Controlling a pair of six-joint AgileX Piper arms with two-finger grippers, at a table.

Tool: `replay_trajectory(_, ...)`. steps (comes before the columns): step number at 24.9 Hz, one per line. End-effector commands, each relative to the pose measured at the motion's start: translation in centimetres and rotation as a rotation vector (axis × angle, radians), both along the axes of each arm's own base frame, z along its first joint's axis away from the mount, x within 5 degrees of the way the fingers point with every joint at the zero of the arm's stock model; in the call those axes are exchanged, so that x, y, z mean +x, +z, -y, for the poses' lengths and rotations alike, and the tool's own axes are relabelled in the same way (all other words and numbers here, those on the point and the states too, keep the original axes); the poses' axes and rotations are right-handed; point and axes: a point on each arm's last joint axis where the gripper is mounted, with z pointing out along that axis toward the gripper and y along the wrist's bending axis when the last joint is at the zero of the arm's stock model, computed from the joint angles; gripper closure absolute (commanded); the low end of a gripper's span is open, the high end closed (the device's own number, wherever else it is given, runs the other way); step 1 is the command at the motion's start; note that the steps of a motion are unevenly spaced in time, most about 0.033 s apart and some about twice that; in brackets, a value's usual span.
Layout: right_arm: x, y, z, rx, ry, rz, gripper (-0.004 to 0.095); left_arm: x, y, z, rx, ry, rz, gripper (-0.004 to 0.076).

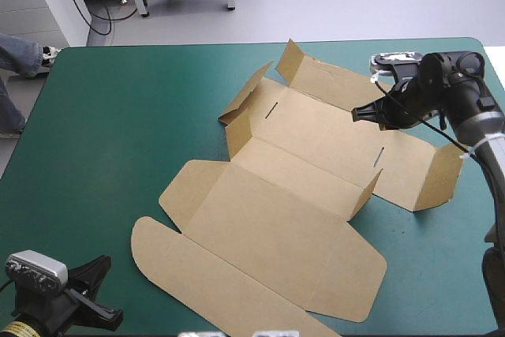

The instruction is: Fold the box

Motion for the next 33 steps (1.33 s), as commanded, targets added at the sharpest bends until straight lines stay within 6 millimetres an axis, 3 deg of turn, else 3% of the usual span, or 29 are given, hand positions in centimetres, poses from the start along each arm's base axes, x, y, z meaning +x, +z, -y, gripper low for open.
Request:
replay_trajectory(1,-2.2,4.1,0.6,0.012,-0.040,0.142,0.0910,0.3,1.3,0.2,-0.046,0.001,0.069,0.0731)
replay_trajectory(11,-6.3,8.1,0.9,0.090,-0.088,0.264,0.0910,0.4,1.2,0.2,-0.050,0.003,0.082,0.0731)
replay_trajectory(17,-8.0,9.4,0.8,0.143,-0.093,0.302,0.0896,0.6,1.2,0.2,-0.048,0.002,0.102,0.0731)
replay_trajectory(19,-8.2,9.4,0.6,0.162,-0.074,0.300,0.0820,0.6,1.2,0.3,-0.046,-0.004,0.104,0.0731)
replay_trajectory(23,-8.3,9.4,0.1,0.222,-0.062,0.288,0.0463,0.6,1.2,0.3,-0.046,-0.004,0.104,0.0731)
replay_trajectory(24,-8.3,9.4,0.2,0.217,-0.066,0.288,0.0417,0.6,1.2,0.3,-0.046,-0.004,0.104,0.0731)
replay_trajectory(26,-8.3,9.4,0.3,0.236,-0.109,0.280,0.0361,0.6,1.2,0.3,-0.046,-0.005,0.104,0.0731)
replay_trajectory(29,-8.2,9.2,0.3,0.254,-0.139,0.265,0.0361,0.6,1.2,0.3,-0.046,-0.005,0.104,0.0731)
replay_trajectory(33,-7.9,6.1,0.2,0.254,-0.186,0.152,0.0361,0.6,1.2,0.3,-0.045,-0.005,0.104,0.0731)
